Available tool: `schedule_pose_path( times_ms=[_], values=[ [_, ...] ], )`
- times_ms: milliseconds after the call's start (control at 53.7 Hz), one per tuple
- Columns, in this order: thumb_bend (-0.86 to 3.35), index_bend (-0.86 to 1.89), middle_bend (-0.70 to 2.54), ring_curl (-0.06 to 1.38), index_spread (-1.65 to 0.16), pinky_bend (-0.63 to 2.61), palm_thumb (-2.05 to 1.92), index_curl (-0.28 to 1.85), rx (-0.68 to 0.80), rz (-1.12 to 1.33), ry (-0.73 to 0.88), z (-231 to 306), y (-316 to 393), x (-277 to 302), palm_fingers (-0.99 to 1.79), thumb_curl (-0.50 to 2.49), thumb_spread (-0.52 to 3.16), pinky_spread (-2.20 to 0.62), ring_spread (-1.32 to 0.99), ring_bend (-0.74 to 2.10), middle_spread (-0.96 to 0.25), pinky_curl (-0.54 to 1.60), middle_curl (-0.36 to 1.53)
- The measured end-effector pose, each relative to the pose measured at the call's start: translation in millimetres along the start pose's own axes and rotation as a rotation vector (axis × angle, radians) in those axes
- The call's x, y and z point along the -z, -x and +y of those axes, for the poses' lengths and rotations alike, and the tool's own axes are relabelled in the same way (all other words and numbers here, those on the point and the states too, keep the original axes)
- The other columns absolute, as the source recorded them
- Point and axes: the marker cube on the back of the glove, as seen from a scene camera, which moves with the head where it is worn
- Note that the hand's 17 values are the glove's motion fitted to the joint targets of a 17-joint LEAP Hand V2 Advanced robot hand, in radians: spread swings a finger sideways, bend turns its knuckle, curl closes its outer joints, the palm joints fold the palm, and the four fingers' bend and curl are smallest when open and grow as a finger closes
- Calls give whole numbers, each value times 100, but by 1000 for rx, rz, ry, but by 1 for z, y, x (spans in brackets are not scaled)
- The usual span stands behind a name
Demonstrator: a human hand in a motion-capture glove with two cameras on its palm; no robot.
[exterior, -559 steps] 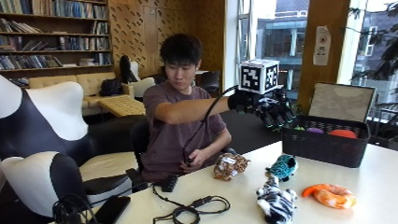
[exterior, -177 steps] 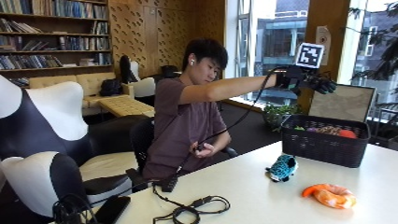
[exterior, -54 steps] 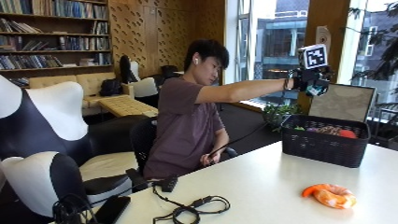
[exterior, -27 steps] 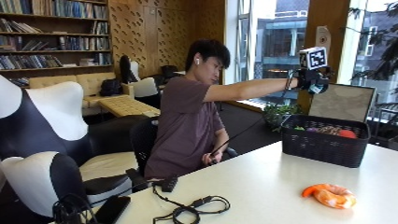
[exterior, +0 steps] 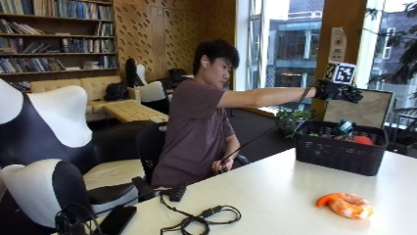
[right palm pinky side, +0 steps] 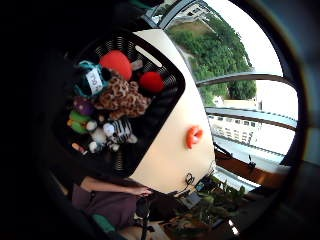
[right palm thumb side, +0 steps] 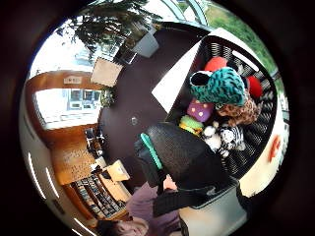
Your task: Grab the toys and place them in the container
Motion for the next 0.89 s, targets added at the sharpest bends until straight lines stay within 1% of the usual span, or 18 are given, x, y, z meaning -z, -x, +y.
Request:
schedule_pose_path(
  times_ms=[112,242,317,391,428,484,503,559,596,652,727,764,838,894],
  values=[
    [-8,3,11,30,-23,84,-11,36,5,-1,2,0,-2,2,-39,42,115,1,-3,42,-7,37,40],
    [-7,5,10,29,-23,79,-10,29,-7,24,11,12,-29,19,-34,35,118,2,-1,36,-8,35,35],
    [-7,6,10,30,-24,77,-10,26,-51,46,29,23,-58,30,-30,32,119,3,0,36,-8,35,33],
    [-6,6,11,30,-24,77,-9,24,-128,52,16,32,-85,41,-28,30,120,4,0,35,-8,35,31],
    [-6,6,11,30,-24,77,-9,23,-192,51,4,38,-101,46,-27,29,121,4,1,34,-8,35,30],
    [-6,8,12,30,-25,77,-8,22,-336,46,-11,49,-133,52,-26,27,122,5,0,33,-8,35,30],
    [-6,8,12,30,-25,76,-8,21,-339,47,-13,56,-144,54,-25,27,122,5,0,33,-8,35,29],
    [-6,8,13,30,-25,76,-8,20,-272,48,-16,78,-178,57,-24,26,122,5,1,32,-7,34,29],
    [-6,8,13,30,-25,75,-8,20,-289,44,-19,90,-200,57,-24,25,123,5,0,32,-7,34,28],
    [-6,8,13,30,-25,75,-8,19,-350,59,-13,106,-235,52,-23,24,123,5,1,31,-6,34,28],
    [-5,9,14,30,-25,74,-7,19,-347,60,1,126,-281,39,-22,23,123,5,1,31,-6,34,27],
    [-5,9,13,31,-25,74,-7,18,-370,58,9,131,-299,30,-22,23,124,5,1,30,-7,34,27],
    [-5,9,14,31,-25,73,-7,18,-452,68,42,137,-335,1,-22,22,124,6,1,30,-7,34,27],
    [-5,9,13,31,-25,73,-7,17,-574,102,78,138,-361,-28,-21,22,124,5,0,30,-7,34,26]
  ],
)
